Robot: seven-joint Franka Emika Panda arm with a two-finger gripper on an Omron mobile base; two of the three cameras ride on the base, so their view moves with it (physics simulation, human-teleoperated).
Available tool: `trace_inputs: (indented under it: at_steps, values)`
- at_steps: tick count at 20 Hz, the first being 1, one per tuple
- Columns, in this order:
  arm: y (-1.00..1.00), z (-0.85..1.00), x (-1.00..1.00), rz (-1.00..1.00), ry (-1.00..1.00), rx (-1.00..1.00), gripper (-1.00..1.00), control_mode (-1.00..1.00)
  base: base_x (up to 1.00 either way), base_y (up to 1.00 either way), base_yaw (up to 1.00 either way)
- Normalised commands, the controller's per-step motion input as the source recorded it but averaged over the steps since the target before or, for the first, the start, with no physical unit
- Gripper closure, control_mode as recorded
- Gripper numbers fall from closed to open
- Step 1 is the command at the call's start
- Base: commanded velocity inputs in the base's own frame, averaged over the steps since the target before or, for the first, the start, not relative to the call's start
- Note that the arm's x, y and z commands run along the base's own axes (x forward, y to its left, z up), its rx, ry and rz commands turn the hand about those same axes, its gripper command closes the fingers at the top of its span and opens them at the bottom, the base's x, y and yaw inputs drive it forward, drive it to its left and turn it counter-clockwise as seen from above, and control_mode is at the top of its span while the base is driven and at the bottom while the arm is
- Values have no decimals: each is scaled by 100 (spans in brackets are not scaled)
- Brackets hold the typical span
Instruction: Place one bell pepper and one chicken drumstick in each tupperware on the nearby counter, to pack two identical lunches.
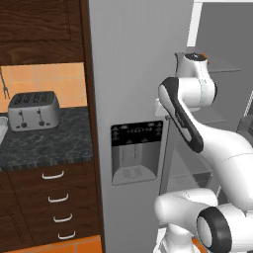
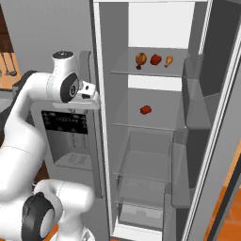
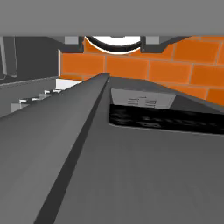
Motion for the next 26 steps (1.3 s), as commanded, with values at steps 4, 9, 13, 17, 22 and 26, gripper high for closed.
trace_inputs:
  at_steps: [4,9,13,17,22,26]
  values:
    - [-9,-2,-46,-3,-1,4,-100,-100,0,0,0]
    - [-33,-42,-94,-12,0,15,-100,-100,0,0,0]
    - [-16,-53,-52,-6,4,8,-100,-100,0,0,0]
    - [0,-6,-5,0,6,0,-100,-100,0,0,0]
    - [0,-20,-1,0,0,0,-100,100,0,-9,0]
    - [0,0,0,0,0,0,-100,100,4,-59,0]
